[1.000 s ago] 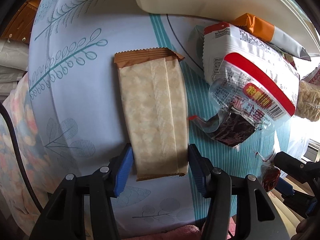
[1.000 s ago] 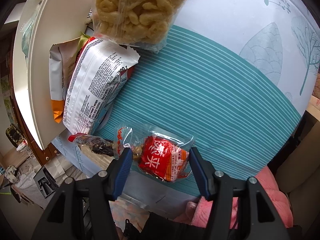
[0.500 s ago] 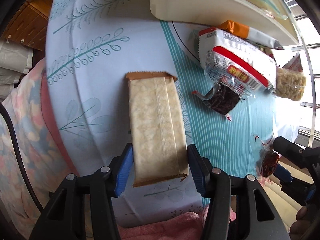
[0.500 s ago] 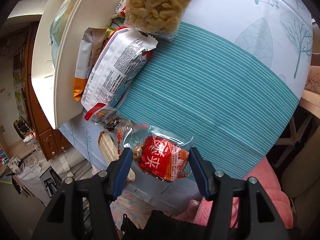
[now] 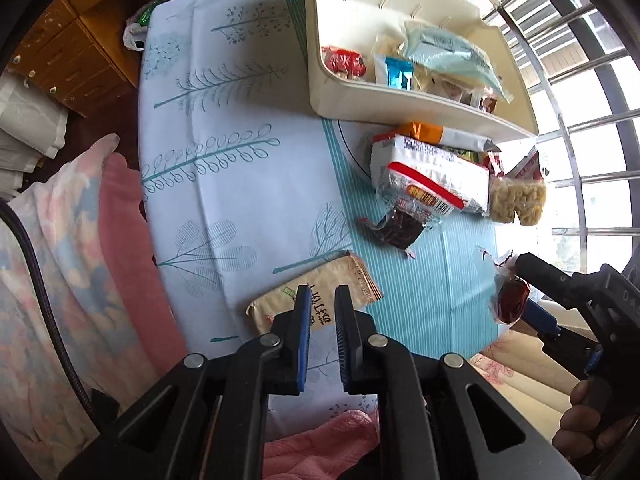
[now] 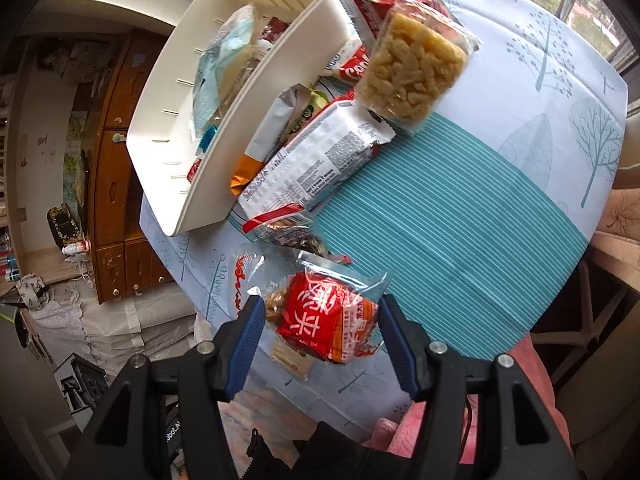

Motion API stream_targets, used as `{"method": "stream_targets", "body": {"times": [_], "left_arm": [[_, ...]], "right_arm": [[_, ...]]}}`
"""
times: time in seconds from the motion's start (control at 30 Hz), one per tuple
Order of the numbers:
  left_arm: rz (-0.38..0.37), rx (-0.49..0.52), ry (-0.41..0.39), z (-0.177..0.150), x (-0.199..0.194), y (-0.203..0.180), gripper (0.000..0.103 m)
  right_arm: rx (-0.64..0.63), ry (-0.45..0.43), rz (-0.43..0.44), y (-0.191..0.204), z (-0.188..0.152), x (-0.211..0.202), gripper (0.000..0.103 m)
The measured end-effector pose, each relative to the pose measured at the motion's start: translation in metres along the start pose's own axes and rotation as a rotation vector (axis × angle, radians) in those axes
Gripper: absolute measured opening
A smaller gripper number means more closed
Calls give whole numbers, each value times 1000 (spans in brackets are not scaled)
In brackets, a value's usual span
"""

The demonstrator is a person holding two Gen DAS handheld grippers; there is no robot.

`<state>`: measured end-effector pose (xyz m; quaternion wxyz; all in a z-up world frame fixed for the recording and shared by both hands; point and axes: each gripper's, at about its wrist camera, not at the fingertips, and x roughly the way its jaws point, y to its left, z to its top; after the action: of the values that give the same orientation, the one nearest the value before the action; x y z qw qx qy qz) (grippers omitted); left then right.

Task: Organize snacks
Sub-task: 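Lift both snacks into the white tray and open both tools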

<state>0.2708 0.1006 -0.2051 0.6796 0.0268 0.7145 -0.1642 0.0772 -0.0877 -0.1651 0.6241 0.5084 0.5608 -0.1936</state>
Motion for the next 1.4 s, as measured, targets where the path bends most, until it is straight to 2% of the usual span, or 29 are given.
{"method": "stream_targets", "body": {"times": [0.27,0.47,0.63,0.83,1.1,1.4], "left_arm": [[-9,-68,21,-3,10,12,10],[-46,-118,-10,-8,11,10,12],[-76,-151,-92,-12,4,4,14],[-79,-185,-231,-14,-7,-10,17],[-115,-296,-375,-18,-10,-21,23],[-52,-409,-433,-23,-5,-30,29]], "right_arm": [[-105,-26,10,22,5,-13,59],[-189,-72,17,37,14,-24,59],[-279,-121,27,53,26,-32,59],[-417,-184,42,72,41,-42,59],[-618,-274,34,95,69,-47,59],[-782,-337,56,108,104,-36,59]]}}
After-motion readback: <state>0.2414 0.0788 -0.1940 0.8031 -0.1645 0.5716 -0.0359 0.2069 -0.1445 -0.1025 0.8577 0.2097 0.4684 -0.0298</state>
